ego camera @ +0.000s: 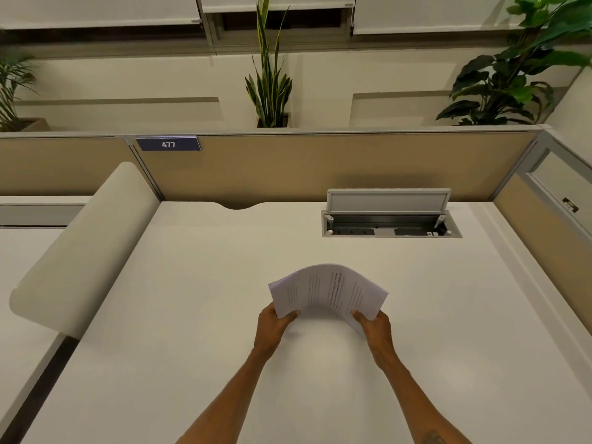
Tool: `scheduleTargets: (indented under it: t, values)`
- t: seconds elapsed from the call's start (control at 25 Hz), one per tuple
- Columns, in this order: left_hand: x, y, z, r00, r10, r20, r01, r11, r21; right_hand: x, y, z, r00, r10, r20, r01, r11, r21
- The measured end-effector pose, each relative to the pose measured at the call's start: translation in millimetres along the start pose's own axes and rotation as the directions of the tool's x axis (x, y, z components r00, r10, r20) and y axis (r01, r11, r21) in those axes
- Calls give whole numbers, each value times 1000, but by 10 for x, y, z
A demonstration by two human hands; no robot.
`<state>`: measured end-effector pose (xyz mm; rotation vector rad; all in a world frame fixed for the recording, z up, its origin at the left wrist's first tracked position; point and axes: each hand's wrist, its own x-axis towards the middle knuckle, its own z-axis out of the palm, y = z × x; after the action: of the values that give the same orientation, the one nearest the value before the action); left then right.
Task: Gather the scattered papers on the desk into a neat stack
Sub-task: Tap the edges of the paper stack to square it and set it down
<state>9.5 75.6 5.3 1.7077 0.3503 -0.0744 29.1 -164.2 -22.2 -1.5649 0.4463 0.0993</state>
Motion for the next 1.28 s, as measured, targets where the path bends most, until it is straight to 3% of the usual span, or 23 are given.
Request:
scheduleTargets:
  t: [0.16,0.28,0.48,0.68,1.04,1.28]
  values:
    - [98,-37,-32,999,-34,33,33,999,19,3,43,-26,1000,1,-11,-1,1000,9]
    - [114,14,-24,997,21,80,-27,996,81,37,-2,6,1000,13,-28,-12,1000,23]
    - [100,-14,-29,997,73,-14,-72,995,68,71,-28,-25,999,-35,-18,35,999,18]
    - [112,-76,-8,998,16,63,-20,998,54,14,89,-32,998,-26,48,27,999,-22]
    - [187,-4,-61,998,55,2,-55,996,66,183,21,0,997,-73,7,74,996,-42]
    - [209,-153,-71,994,-79,75,70,992,107,153,139,-59,995,-32,92,38,998,-60]
